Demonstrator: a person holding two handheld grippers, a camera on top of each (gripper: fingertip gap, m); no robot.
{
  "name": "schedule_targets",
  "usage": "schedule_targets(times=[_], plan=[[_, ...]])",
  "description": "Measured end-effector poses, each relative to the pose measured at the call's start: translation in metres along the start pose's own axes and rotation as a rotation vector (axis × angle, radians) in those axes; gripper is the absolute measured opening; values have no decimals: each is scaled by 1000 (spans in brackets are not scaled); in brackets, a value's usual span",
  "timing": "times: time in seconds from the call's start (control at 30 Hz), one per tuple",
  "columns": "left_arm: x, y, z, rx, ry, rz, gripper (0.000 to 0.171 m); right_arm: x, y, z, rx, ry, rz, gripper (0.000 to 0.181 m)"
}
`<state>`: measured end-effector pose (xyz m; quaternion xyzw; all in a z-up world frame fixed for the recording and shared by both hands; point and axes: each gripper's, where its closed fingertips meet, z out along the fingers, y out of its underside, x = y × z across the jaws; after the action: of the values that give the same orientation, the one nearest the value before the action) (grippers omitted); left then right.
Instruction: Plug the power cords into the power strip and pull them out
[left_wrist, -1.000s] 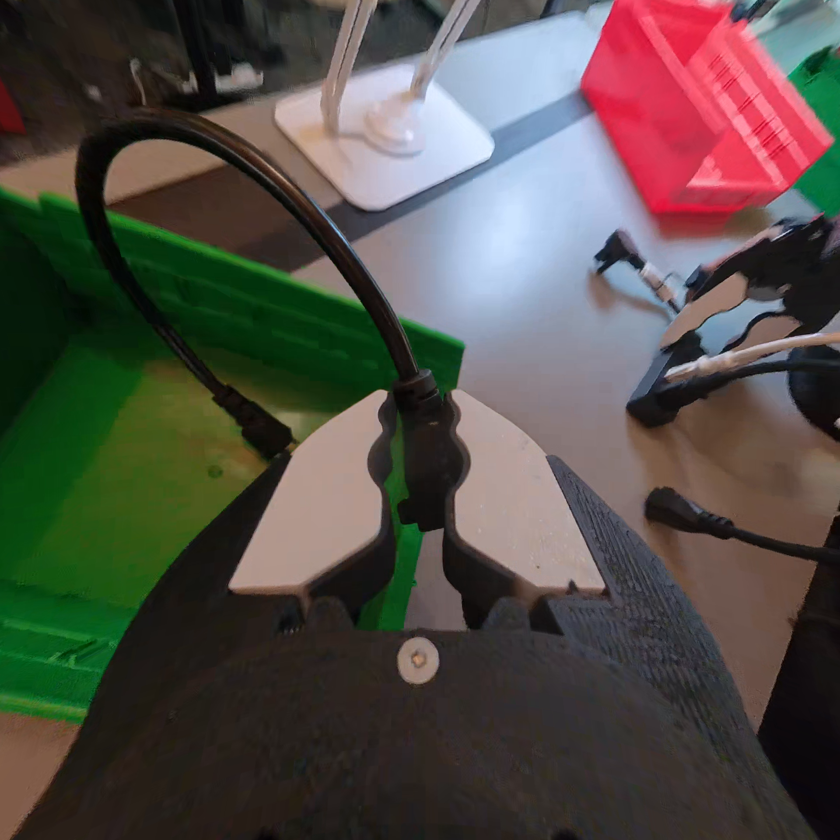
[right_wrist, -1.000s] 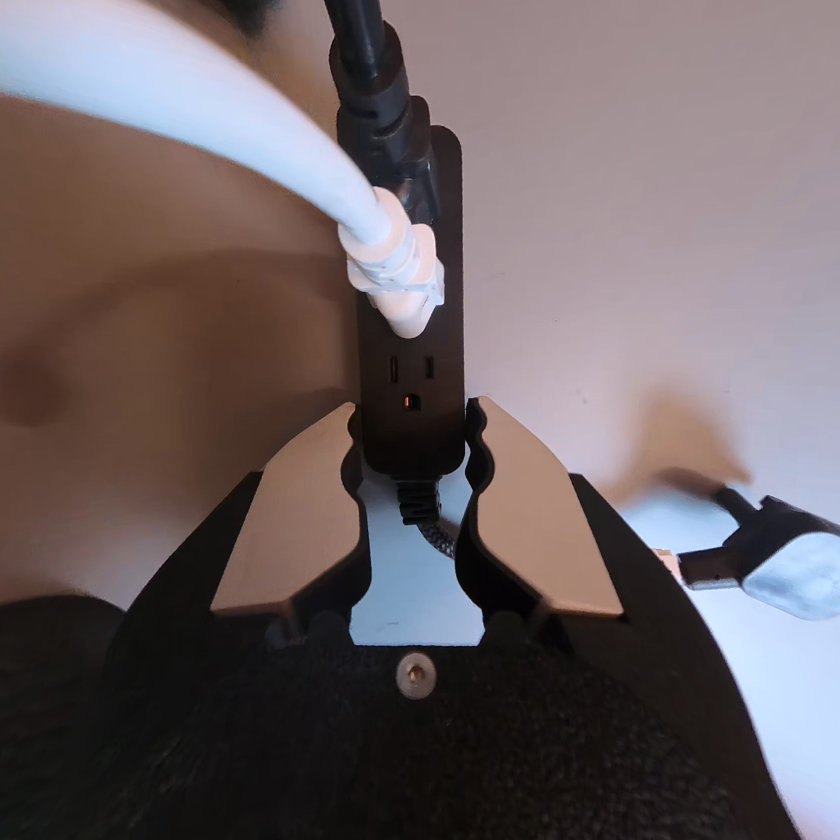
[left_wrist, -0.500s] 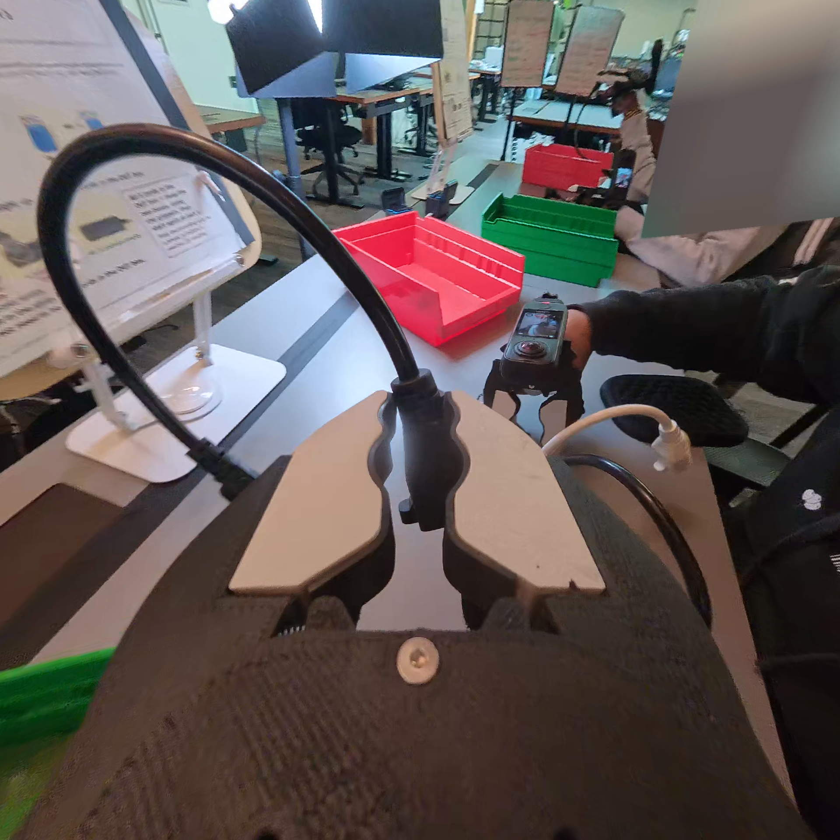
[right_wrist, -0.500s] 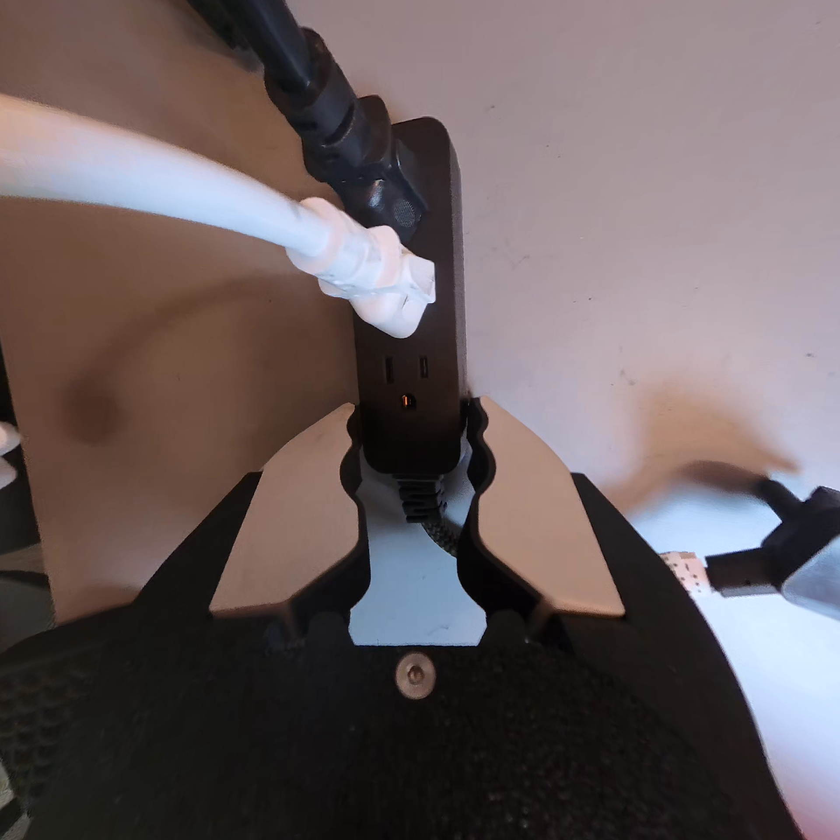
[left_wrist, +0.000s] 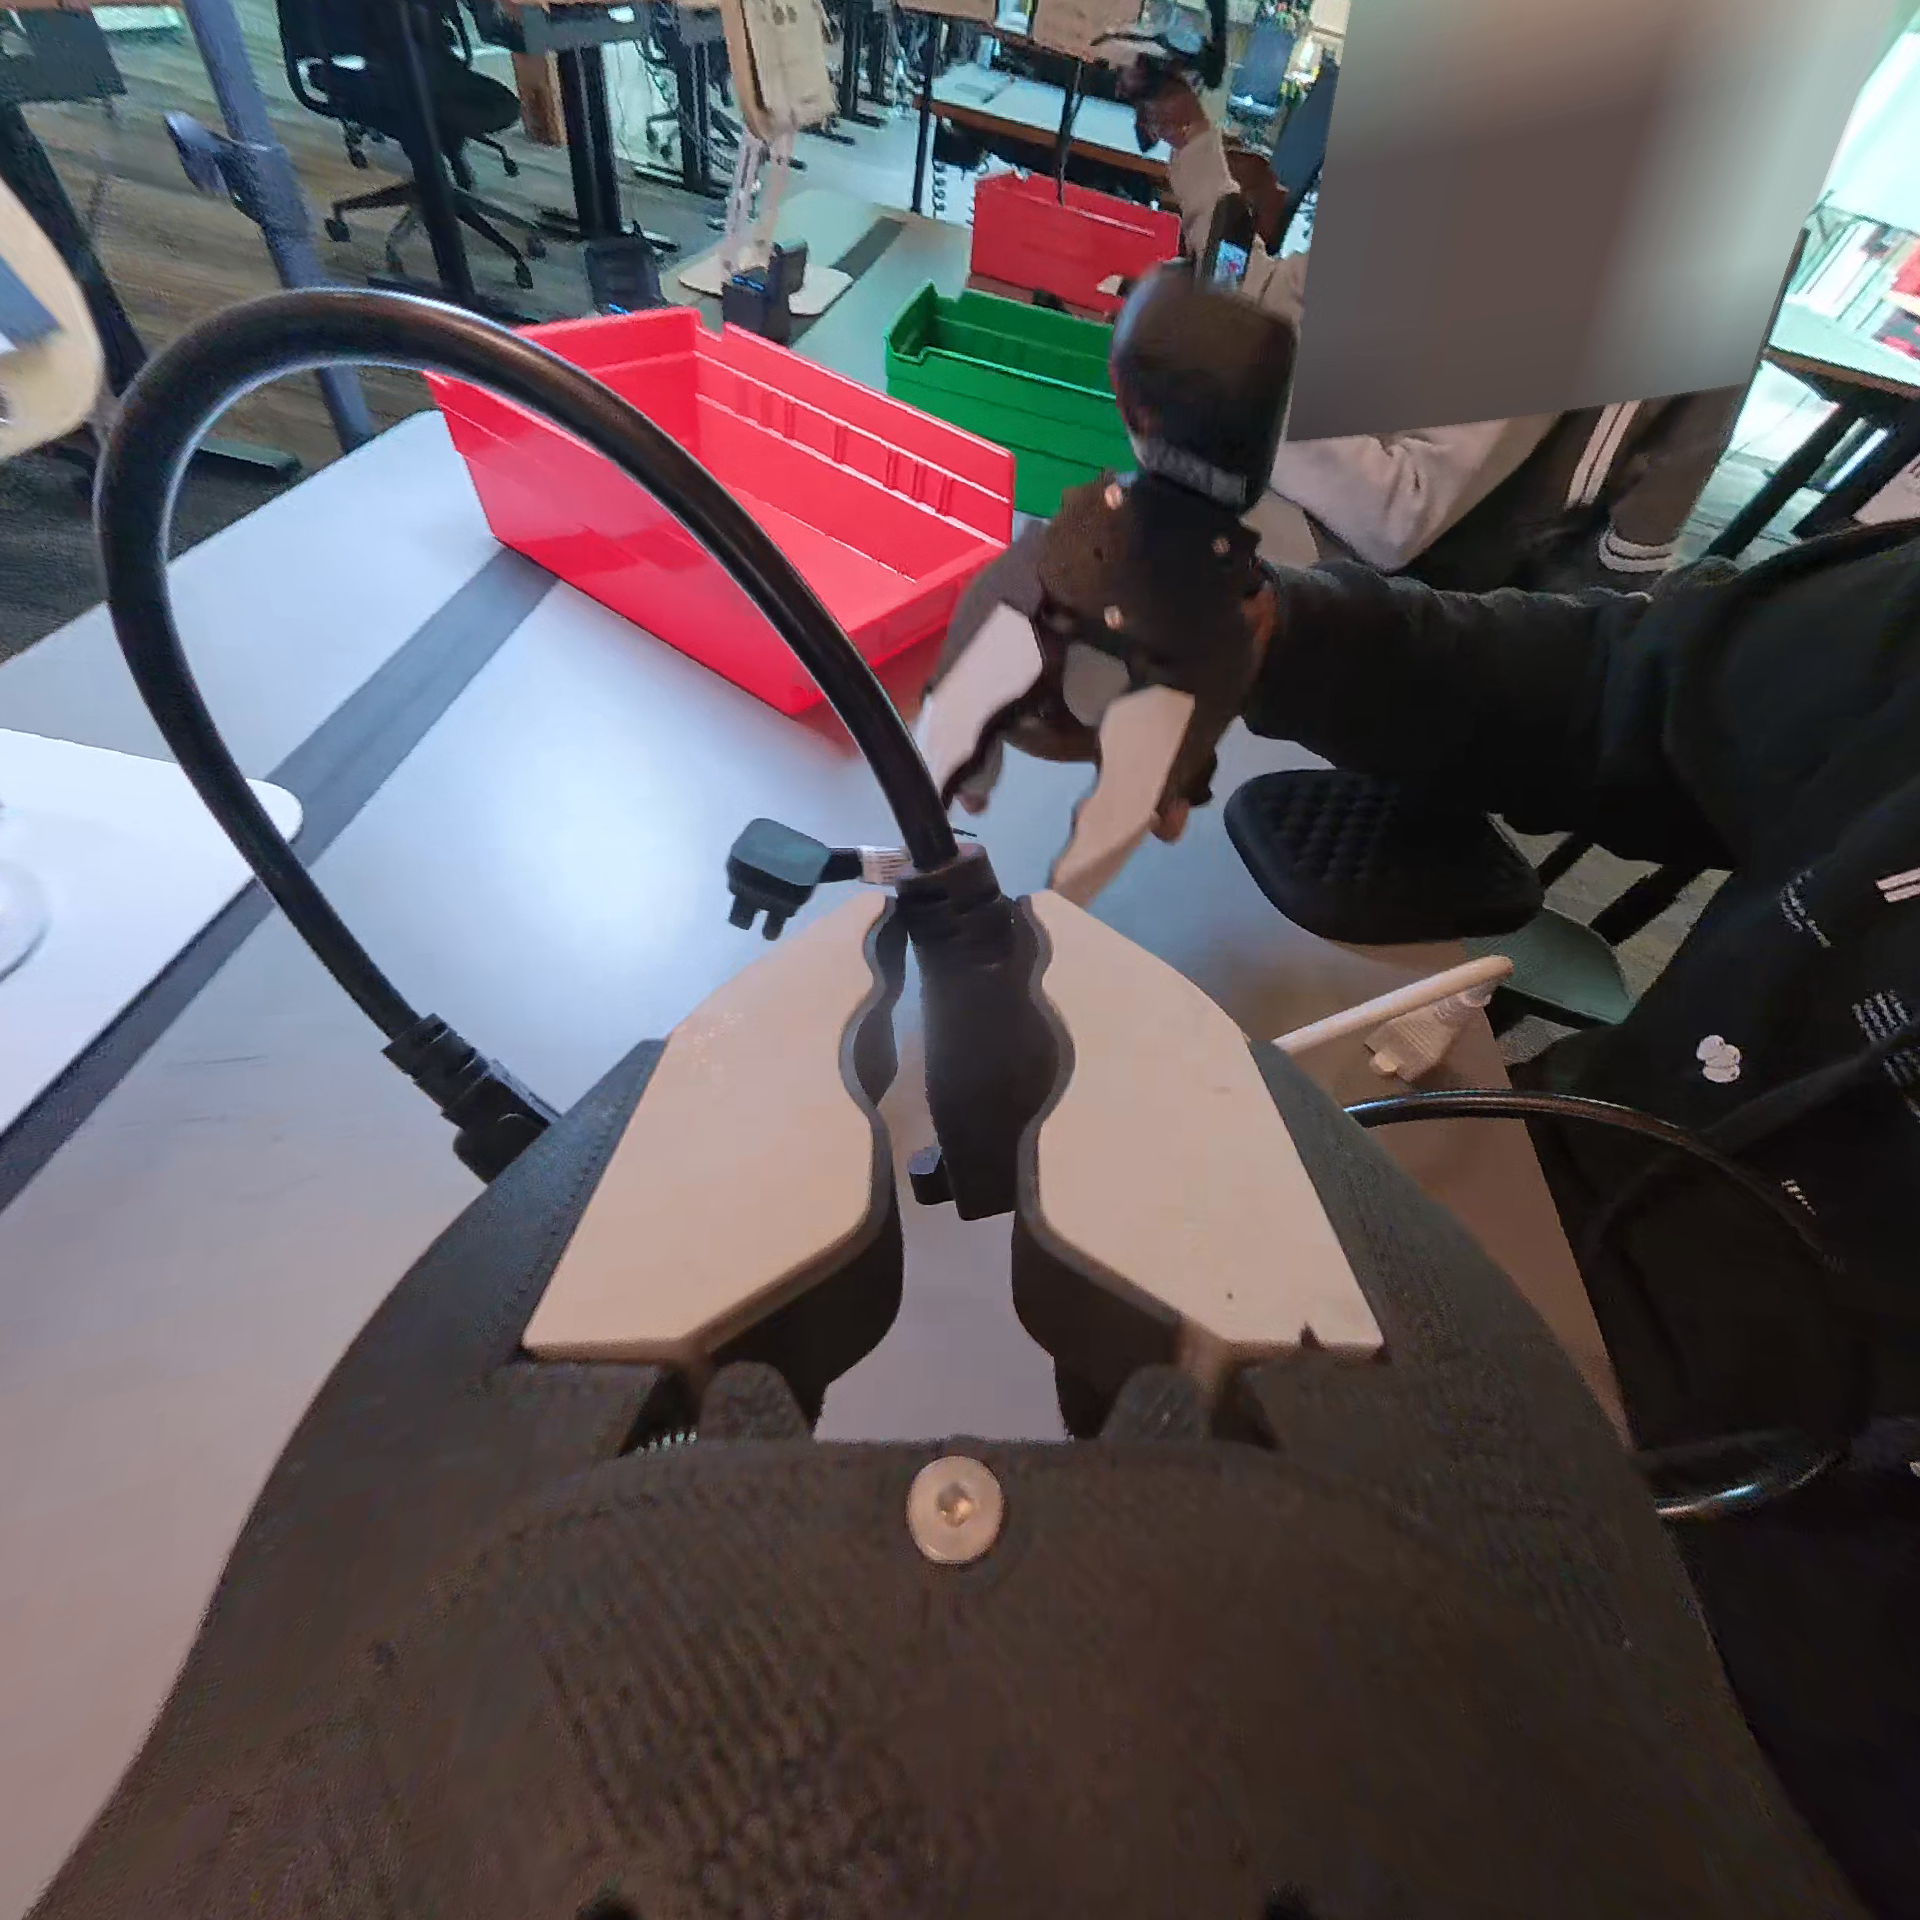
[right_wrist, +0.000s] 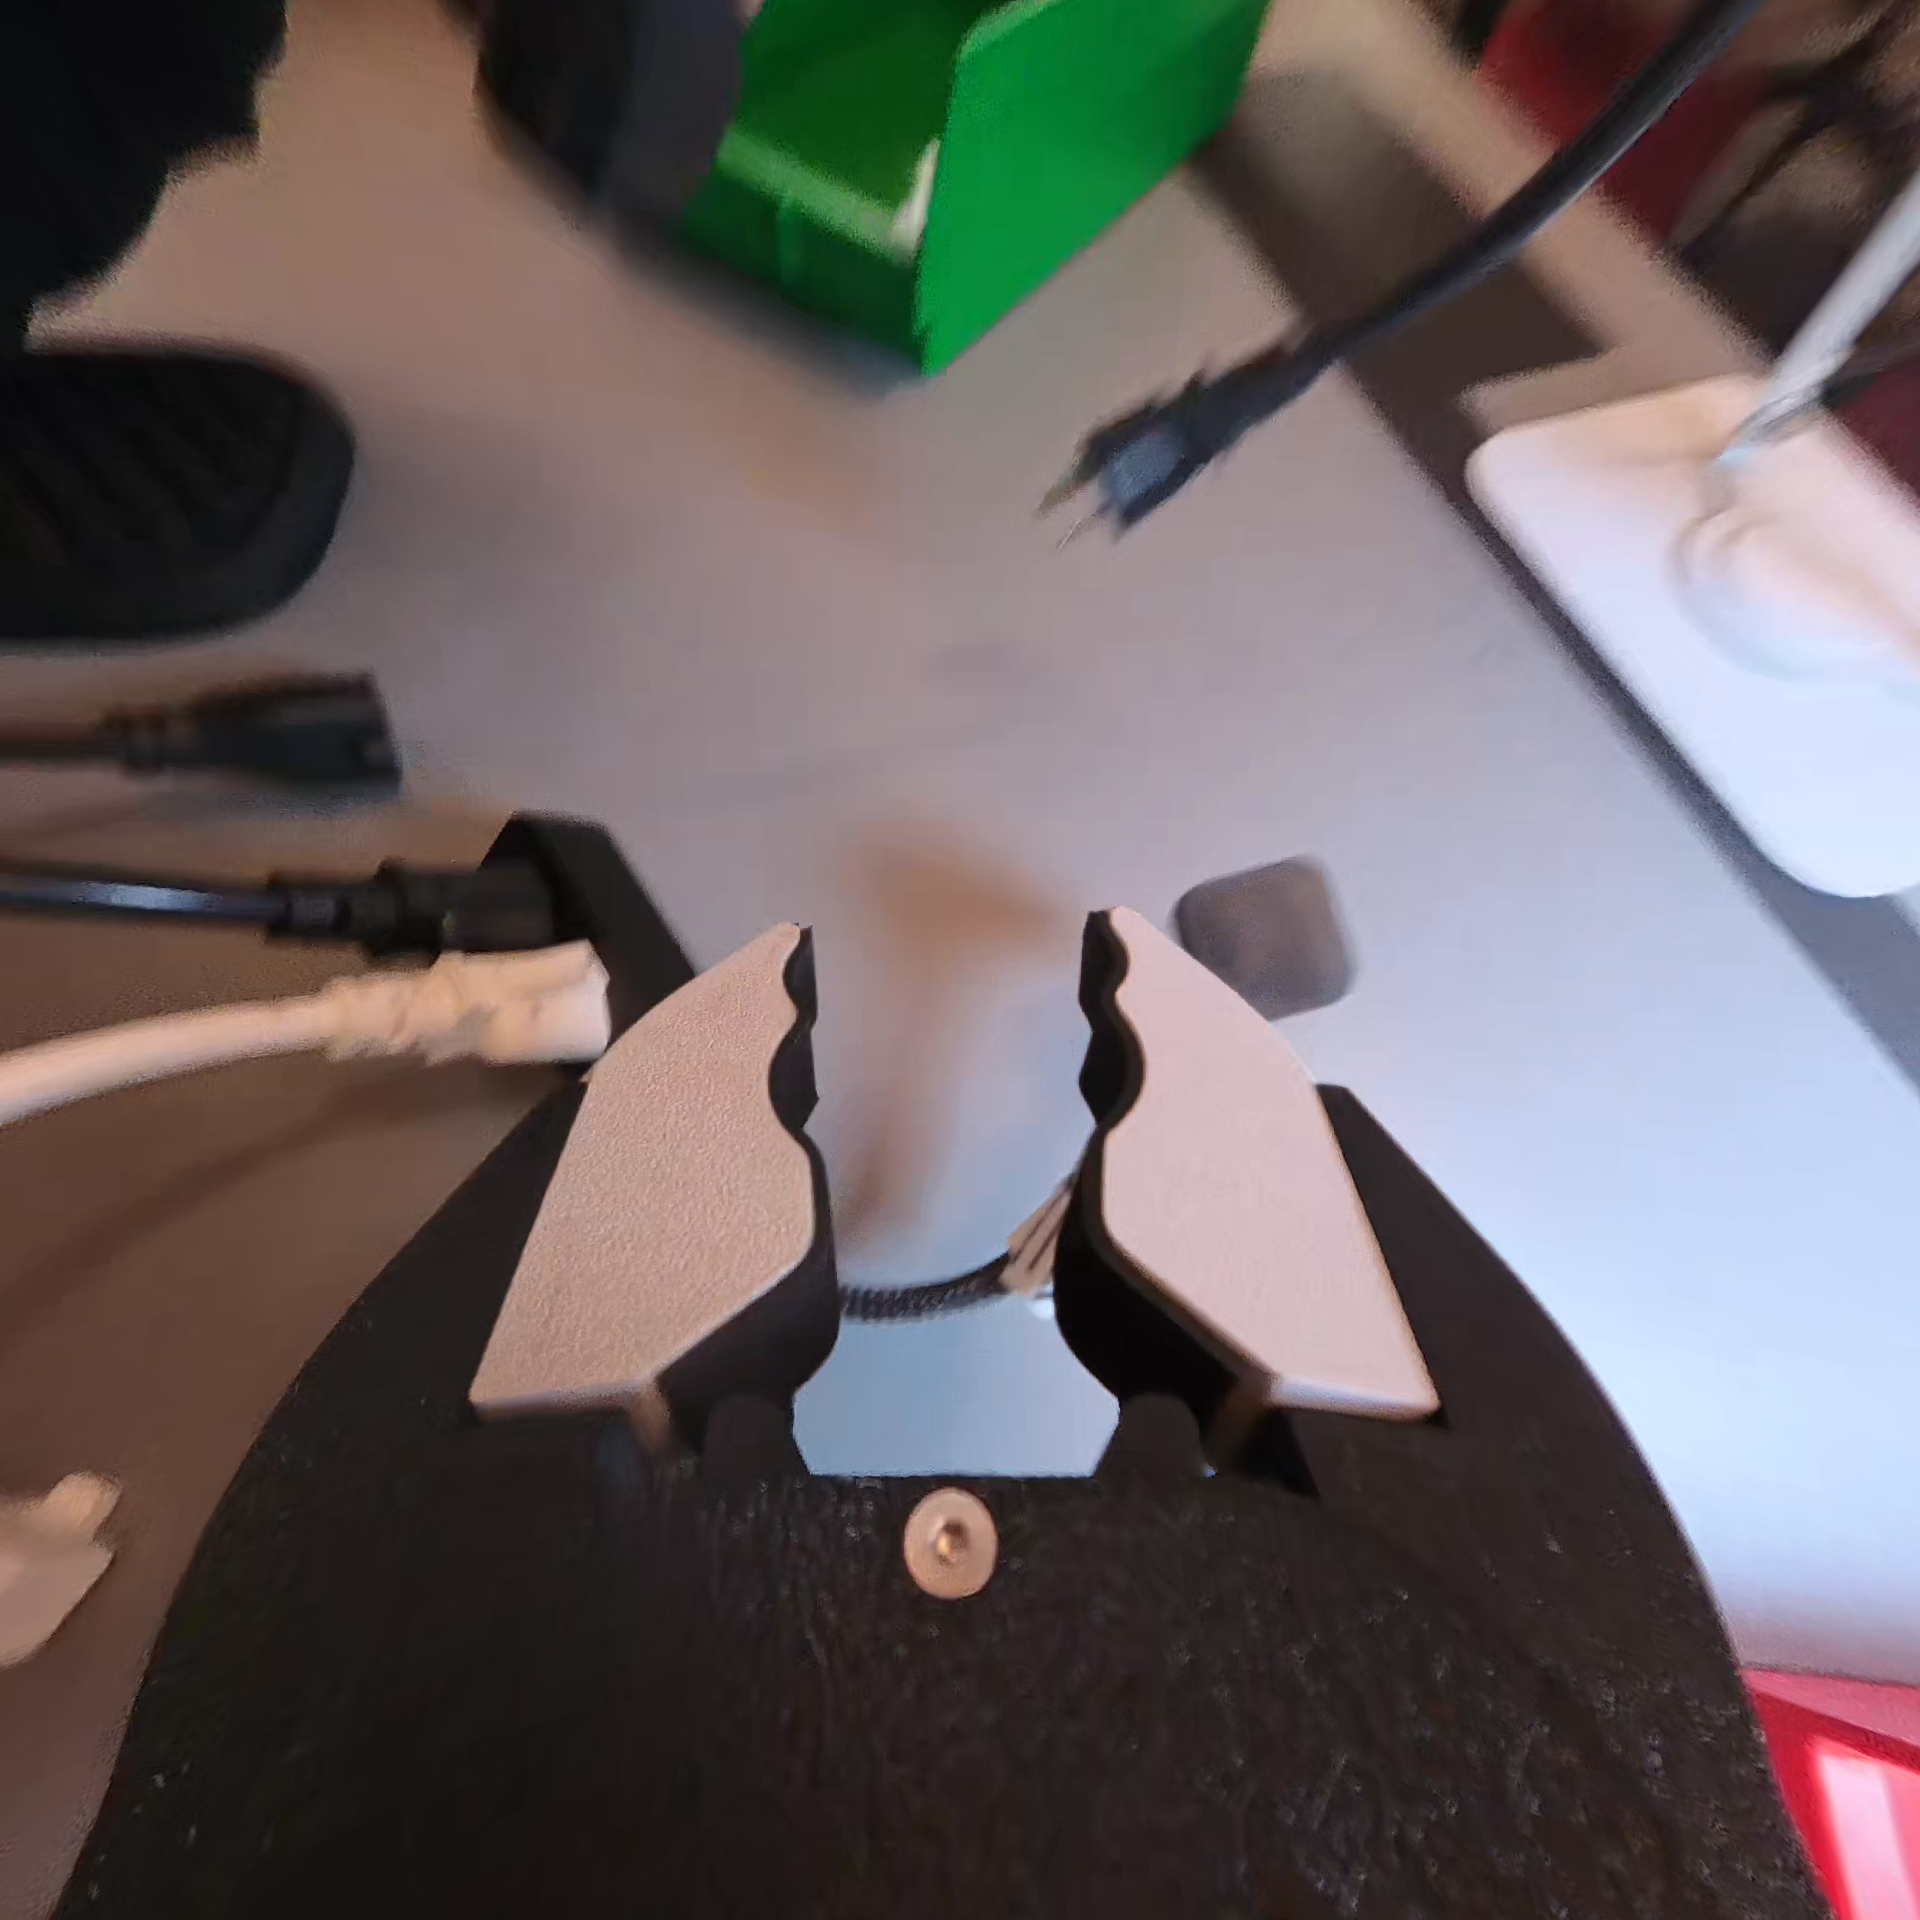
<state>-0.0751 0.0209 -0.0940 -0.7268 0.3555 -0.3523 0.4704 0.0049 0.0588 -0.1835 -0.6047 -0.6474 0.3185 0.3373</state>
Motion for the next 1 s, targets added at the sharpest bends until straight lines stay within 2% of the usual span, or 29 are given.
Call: schedule_targets(times=[0.07,0.13,0.3,0.37,0.43,0.57,0.7,0.77,0.83,0.93,1.0], plan=[[8,6,12,-10,26,5,20,15,-22,-8,131,54,55,49],[22,13,25,-15,64,23,20,28,-33,-9,191,78,136,51],[56,3,44,54,130,60,20,35,-4,31,24,51,306,71],[71,-8,45,88,165,76,20,34,-3,41,42,32,330,53],[87,-16,45,109,216,93,20,29,-17,39,137,-28,334,34],[105,-21,44,138,266,140,20,22,-40,15,247,-87,248,29],[108,-30,32,205,266,132,32,23,-57,-20,340,-91,155,24],[93,-22,28,175,186,140,31,24,-55,-32,329,-64,101,24],[73,1,30,88,69,177,31,23,-57,-46,365,-63,82,23],[51,42,40,-39,-61,224,31,20,-65,-73,463,-90,59,23],[43,57,49,-78,-100,226,31,10,-73,-91,558,-177,49,23]])
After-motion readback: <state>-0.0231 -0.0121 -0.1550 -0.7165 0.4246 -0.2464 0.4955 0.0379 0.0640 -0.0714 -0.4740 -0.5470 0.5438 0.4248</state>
